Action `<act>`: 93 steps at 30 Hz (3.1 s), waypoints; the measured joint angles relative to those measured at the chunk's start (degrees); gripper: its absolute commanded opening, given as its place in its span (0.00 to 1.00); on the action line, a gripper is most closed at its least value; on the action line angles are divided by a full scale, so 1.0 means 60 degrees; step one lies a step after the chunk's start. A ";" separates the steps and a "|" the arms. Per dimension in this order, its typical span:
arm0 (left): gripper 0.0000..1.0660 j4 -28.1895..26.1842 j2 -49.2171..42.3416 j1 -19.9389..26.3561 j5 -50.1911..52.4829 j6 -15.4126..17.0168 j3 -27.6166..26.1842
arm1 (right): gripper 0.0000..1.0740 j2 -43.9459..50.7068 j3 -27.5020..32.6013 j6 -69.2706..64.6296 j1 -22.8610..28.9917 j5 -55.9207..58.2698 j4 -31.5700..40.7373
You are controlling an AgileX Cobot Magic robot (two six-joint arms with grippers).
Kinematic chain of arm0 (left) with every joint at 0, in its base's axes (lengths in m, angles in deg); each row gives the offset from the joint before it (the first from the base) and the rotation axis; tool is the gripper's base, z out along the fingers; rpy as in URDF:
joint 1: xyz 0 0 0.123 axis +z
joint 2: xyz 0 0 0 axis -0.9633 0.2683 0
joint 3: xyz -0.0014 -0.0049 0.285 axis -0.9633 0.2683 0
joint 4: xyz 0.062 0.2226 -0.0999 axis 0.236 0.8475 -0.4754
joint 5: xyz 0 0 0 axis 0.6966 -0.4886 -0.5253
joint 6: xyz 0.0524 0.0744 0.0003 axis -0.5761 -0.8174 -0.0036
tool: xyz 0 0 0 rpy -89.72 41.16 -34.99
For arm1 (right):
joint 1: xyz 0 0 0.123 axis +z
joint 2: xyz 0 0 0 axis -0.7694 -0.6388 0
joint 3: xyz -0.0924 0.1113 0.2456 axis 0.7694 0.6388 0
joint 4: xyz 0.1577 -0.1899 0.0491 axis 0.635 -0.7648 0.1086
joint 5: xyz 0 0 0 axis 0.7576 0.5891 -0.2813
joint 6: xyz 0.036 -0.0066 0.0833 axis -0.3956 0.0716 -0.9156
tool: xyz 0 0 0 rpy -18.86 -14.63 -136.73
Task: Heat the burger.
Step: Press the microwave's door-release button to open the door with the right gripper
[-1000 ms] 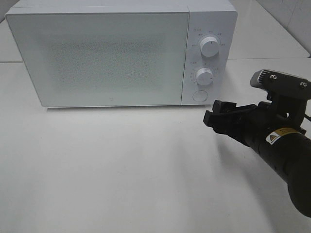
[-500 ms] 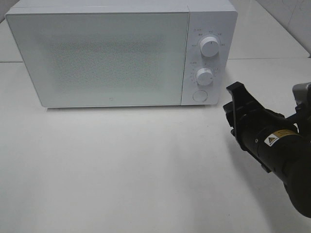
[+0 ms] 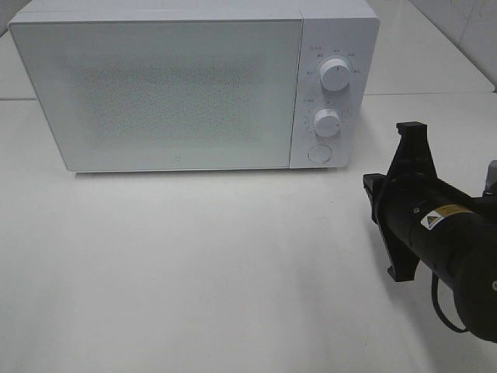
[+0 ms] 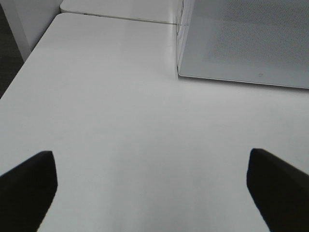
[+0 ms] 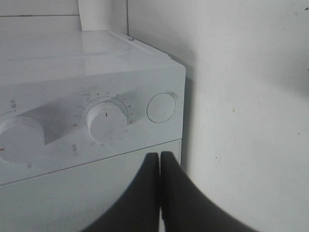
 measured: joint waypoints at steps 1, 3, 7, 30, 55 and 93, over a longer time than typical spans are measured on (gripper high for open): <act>0.94 0.0000 0.0000 0.0000 0.0000 0.0000 0.0000 | 0.00 -0.0172 -0.0153 0.0000 0.0000 0.0010 0.0162; 0.94 0.0000 0.0000 0.0000 0.0000 0.0000 0.0000 | 0.00 -0.0296 -0.0239 0.0000 0.0000 0.0010 0.0229; 0.94 0.0000 0.0000 0.0000 0.0000 0.0000 0.0000 | 0.00 -0.0936 -0.0773 -0.0162 0.0000 0.0019 0.0315; 0.94 0.0000 0.0000 0.0000 0.0000 0.0000 0.0000 | 0.00 -0.2932 -0.3380 -0.0191 -0.0879 0.0392 0.0048; 0.94 0.0000 0.0000 0.0000 0.0000 0.0000 0.0000 | 0.00 -0.3839 -0.4775 -0.0181 -0.1604 0.1222 -0.0181; 0.94 0.0057 0.0000 0.0000 0.0000 0.0000 0.0000 | 0.00 -0.4402 -0.5138 -0.0162 -0.1604 0.1241 -0.0439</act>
